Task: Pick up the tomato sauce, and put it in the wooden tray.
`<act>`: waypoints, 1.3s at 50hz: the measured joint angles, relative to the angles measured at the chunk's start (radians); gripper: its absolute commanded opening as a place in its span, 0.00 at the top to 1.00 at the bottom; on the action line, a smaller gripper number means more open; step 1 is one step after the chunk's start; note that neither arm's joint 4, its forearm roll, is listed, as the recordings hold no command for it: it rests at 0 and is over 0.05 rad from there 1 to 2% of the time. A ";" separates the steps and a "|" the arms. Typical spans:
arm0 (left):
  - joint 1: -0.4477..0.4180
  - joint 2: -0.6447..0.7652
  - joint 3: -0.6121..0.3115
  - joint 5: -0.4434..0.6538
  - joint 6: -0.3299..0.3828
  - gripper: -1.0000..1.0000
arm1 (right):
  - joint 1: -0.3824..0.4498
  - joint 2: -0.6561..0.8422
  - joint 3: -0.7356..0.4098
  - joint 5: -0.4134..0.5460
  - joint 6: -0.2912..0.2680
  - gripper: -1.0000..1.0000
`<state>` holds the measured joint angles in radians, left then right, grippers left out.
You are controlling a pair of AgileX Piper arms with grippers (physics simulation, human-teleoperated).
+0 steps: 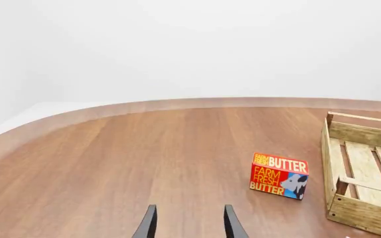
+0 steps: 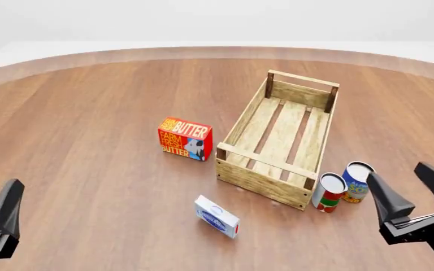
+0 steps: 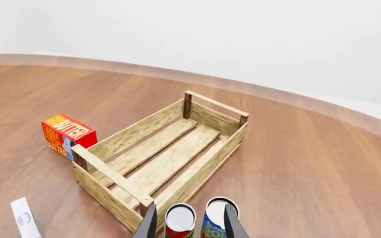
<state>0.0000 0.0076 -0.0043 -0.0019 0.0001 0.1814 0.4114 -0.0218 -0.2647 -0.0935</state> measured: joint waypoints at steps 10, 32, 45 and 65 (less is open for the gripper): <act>0.000 0.000 0.000 0.000 0.000 0.00 | 0.011 0.099 0.009 -0.081 -0.002 0.00; 0.000 0.000 0.000 0.000 0.000 0.00 | 0.015 0.282 0.020 -0.219 0.012 0.00; 0.000 0.000 0.000 0.000 0.000 0.00 | 0.000 0.440 0.021 -0.339 0.022 0.00; 0.000 0.000 0.000 0.000 0.000 0.00 | -0.012 0.661 0.021 -0.511 0.029 0.00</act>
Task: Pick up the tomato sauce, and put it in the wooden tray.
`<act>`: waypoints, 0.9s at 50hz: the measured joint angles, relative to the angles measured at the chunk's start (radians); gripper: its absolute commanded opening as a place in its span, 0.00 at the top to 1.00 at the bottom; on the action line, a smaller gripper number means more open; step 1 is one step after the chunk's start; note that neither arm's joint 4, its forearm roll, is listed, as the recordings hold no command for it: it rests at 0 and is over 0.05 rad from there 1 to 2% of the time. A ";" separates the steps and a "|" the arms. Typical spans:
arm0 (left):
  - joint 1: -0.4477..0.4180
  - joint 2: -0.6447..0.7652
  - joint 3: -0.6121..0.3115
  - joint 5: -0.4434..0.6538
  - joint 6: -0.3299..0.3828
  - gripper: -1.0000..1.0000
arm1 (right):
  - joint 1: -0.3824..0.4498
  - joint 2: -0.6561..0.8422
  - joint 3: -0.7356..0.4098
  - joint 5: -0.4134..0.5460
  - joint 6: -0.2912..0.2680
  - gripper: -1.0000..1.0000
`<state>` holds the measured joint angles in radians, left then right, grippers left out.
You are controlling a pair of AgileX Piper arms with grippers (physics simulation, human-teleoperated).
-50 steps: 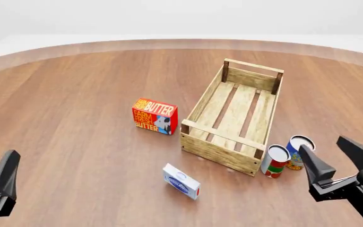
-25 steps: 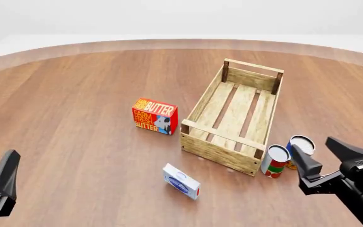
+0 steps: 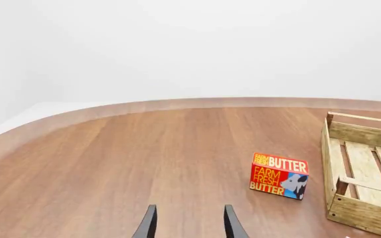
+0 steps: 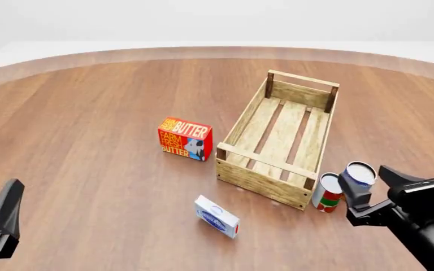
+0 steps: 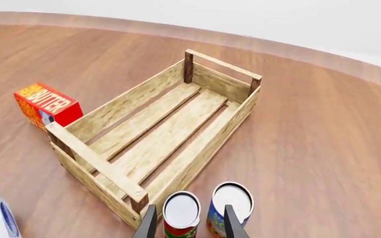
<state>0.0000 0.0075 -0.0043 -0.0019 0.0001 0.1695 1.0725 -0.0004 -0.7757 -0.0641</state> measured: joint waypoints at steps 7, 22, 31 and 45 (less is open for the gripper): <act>0.000 0.000 0.000 0.000 0.000 0.00 | 0.005 0.057 0.000 -0.040 0.004 0.00; 0.000 0.000 0.000 0.000 0.000 0.00 | 0.019 0.160 0.000 -0.112 0.016 0.00; 0.000 0.000 0.000 0.000 0.000 0.00 | 0.027 0.224 0.000 -0.157 0.023 0.00; 0.000 0.000 0.000 0.000 0.000 0.00 | 0.029 0.313 0.000 -0.219 0.028 0.00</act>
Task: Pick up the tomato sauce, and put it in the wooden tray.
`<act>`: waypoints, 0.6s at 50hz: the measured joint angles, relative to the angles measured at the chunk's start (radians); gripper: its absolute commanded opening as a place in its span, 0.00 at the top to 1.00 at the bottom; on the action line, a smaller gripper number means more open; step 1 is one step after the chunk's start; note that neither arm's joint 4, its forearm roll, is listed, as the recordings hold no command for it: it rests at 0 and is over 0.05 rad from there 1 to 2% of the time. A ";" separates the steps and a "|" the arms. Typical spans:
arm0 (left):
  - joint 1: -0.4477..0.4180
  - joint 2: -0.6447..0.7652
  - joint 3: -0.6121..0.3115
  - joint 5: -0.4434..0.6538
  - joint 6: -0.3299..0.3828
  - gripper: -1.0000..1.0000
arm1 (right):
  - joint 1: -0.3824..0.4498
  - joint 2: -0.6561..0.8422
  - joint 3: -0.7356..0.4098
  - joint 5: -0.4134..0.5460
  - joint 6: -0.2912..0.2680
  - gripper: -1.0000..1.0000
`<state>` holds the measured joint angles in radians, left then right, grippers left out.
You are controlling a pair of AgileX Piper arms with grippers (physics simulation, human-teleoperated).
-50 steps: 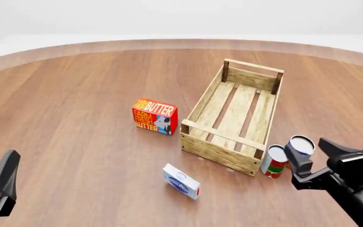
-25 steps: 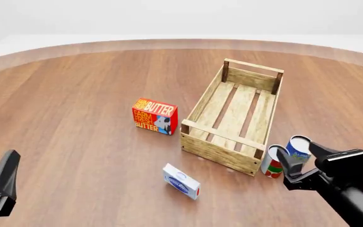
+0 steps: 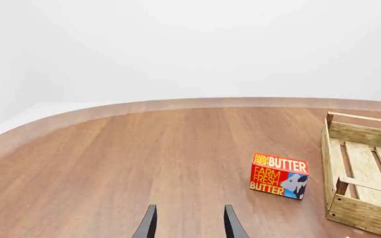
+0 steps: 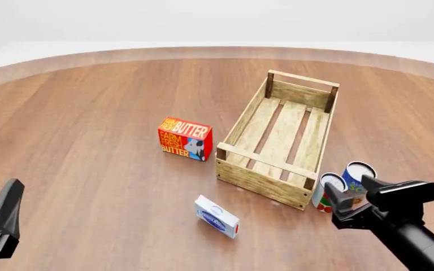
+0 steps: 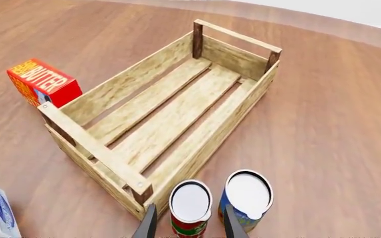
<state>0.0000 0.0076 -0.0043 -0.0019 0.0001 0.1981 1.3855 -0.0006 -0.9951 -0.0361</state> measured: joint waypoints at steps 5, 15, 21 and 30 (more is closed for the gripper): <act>0.000 0.000 0.000 0.000 0.000 0.00 | 0.001 0.034 0.000 -0.025 0.001 0.00; 0.000 0.000 0.000 0.000 0.000 0.00 | 0.004 0.100 0.000 -0.068 0.001 0.00; 0.000 0.000 0.000 0.000 0.000 0.00 | 0.007 0.139 0.000 -0.094 0.001 0.00; 0.000 0.000 0.000 0.000 0.000 0.00 | 0.010 0.183 0.000 -0.123 0.002 0.00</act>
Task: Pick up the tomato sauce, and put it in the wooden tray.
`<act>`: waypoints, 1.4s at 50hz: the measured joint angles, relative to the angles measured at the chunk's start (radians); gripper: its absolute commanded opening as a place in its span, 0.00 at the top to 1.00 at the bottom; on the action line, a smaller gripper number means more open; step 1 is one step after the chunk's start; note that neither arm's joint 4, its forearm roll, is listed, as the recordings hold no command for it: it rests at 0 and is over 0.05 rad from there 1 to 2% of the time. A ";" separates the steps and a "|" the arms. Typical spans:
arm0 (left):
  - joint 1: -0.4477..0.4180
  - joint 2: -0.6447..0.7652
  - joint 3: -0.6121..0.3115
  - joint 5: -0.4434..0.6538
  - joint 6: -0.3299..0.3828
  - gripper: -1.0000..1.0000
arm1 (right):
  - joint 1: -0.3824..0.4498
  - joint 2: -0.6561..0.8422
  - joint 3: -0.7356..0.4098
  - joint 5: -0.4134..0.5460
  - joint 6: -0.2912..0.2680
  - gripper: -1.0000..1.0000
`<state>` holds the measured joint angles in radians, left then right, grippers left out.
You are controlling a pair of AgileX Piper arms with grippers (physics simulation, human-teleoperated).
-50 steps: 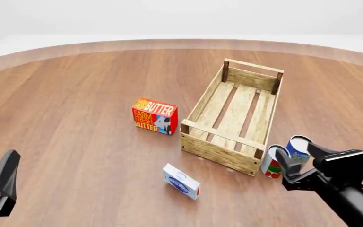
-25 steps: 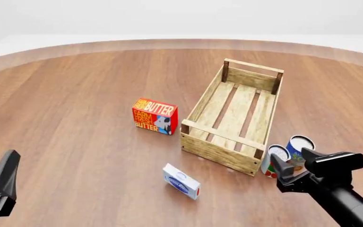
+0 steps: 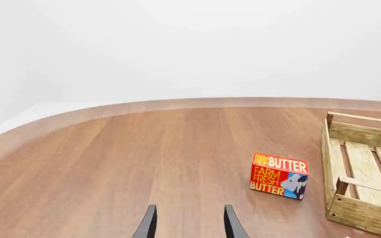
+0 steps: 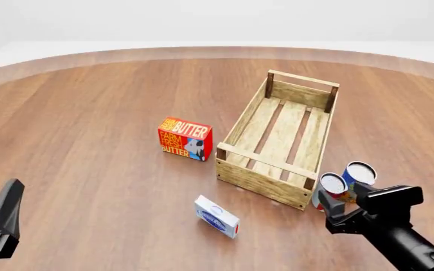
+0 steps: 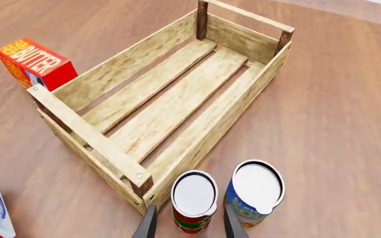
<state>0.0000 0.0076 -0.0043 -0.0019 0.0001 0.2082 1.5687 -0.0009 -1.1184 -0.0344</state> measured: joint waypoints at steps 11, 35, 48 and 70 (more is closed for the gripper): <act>0.000 0.000 0.000 0.000 0.000 0.00 | 0.002 0.028 -0.001 -0.018 0.000 0.00; 0.000 0.000 0.000 0.000 0.000 0.00 | 0.001 0.154 -0.033 -0.079 -0.004 0.00; 0.000 0.000 0.000 0.000 0.000 0.00 | -0.002 0.204 -0.053 -0.094 -0.003 0.00; 0.000 0.000 0.000 0.000 0.000 0.00 | 0.001 0.246 -0.080 -0.102 -0.011 1.00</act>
<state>0.0000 0.0076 -0.0043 -0.0019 0.0002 0.2090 1.8152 -0.0810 -1.2200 -0.0456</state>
